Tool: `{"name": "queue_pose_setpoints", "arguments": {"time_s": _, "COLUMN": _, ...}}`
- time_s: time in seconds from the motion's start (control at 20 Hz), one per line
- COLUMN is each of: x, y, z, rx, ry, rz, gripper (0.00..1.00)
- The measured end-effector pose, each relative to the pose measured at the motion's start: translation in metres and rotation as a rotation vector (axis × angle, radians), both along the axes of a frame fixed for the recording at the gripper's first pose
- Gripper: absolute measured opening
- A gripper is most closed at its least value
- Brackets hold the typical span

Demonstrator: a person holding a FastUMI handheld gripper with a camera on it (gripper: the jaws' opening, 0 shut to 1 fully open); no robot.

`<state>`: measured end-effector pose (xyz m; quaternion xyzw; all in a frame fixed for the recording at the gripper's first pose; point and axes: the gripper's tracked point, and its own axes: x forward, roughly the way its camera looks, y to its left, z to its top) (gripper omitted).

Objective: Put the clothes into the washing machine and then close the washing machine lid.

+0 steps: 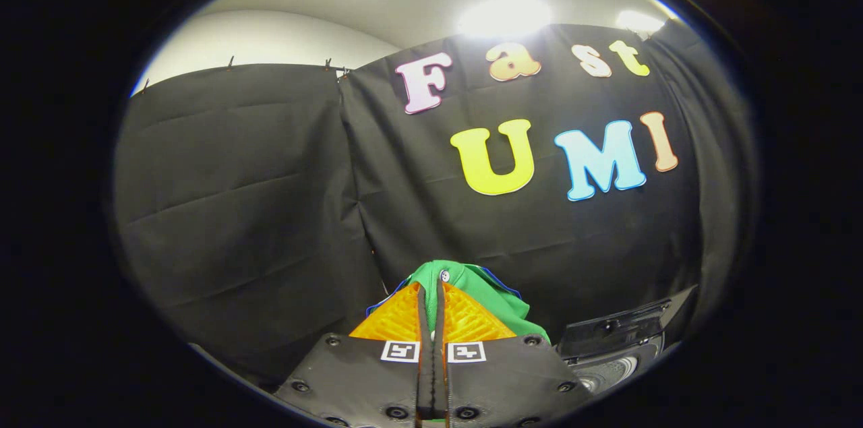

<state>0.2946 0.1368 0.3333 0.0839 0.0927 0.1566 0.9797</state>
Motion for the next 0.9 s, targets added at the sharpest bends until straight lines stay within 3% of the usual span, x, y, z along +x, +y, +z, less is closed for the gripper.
{"name": "queue_pose_setpoints", "arguments": {"time_s": 0.9, "x": -0.013, "y": -0.186, "z": 0.025, "rx": -0.031, "ry": -0.057, "rz": -0.210, "gripper": 0.01}}
